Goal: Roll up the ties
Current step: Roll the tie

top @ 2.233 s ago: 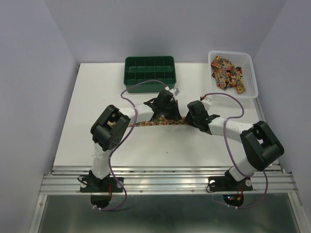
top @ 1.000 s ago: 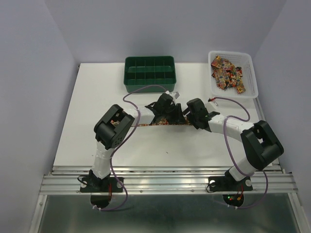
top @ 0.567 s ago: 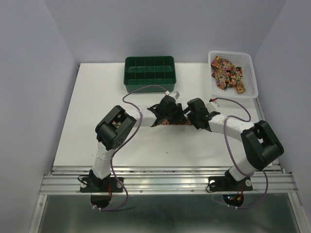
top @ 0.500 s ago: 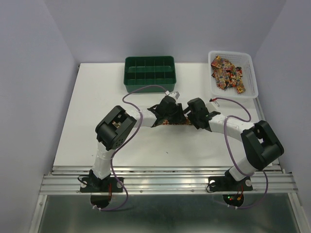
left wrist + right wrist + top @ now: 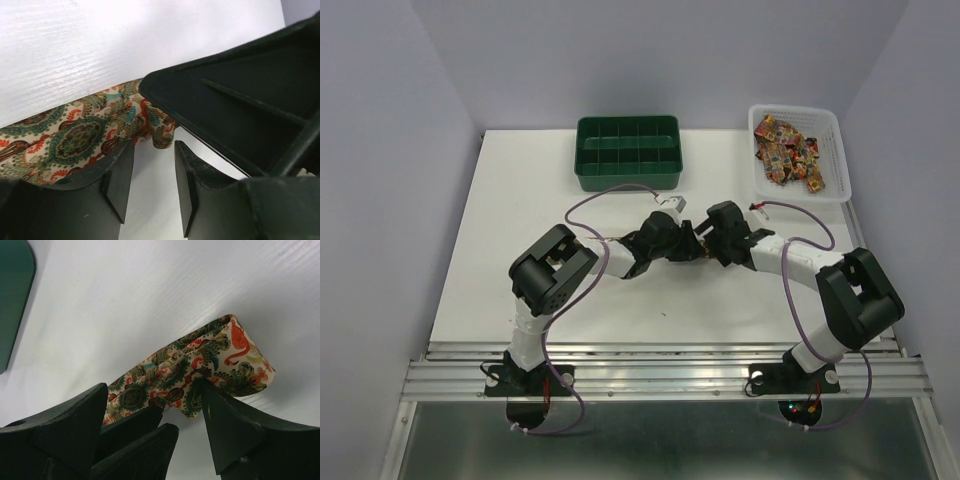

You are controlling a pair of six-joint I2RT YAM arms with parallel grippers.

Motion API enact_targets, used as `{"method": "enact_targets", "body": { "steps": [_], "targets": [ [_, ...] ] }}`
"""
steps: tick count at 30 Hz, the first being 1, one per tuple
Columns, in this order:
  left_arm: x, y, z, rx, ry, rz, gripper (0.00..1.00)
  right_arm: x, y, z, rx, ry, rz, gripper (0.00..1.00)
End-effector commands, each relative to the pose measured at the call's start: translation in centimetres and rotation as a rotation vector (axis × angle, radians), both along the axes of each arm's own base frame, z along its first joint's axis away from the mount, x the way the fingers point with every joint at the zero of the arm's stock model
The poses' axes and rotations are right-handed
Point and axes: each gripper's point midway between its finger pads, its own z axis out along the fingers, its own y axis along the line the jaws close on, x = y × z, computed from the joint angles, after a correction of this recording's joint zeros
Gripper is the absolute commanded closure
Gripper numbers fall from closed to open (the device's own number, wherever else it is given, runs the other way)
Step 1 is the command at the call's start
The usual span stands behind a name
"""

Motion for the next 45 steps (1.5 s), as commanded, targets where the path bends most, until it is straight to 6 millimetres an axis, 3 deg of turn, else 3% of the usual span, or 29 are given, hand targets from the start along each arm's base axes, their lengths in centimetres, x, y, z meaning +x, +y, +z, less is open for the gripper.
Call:
{"method": "enact_targets", "body": {
  "steps": [1, 14, 24, 34, 39, 45],
  "targets": [
    [-0.5, -2.5, 6.9, -0.189, -0.159, -0.069, 0.51, 1.3, 1.9, 1.9, 0.073, -0.031, 0.023, 0.2],
    [1.1, -2.3, 4.9, -0.13, -0.163, 0.024, 0.52, 1.4, 2.5, 1.8, 0.137, -0.008, 0.03, 0.2],
    [2.4, -3.3, 3.0, -0.078, -0.156, 0.026, 0.57, 1.5, 2.3, 2.1, 0.144, -0.017, 0.032, 0.2],
    [3.0, -3.1, 0.9, -0.016, -0.118, 0.055, 0.67, 1.5, 2.3, 2.4, 0.154, -0.031, 0.05, 0.2],
    [3.2, -2.1, 0.1, 0.007, -0.106, 0.077, 0.69, 1.9, 1.9, 4.4, 0.091, -0.07, 0.101, 0.2],
    [3.2, -2.6, 0.1, -0.008, -0.091, 0.053, 0.71, 2.1, 0.0, 6.0, 0.031, -0.108, 0.101, 0.2]
  ]
}}
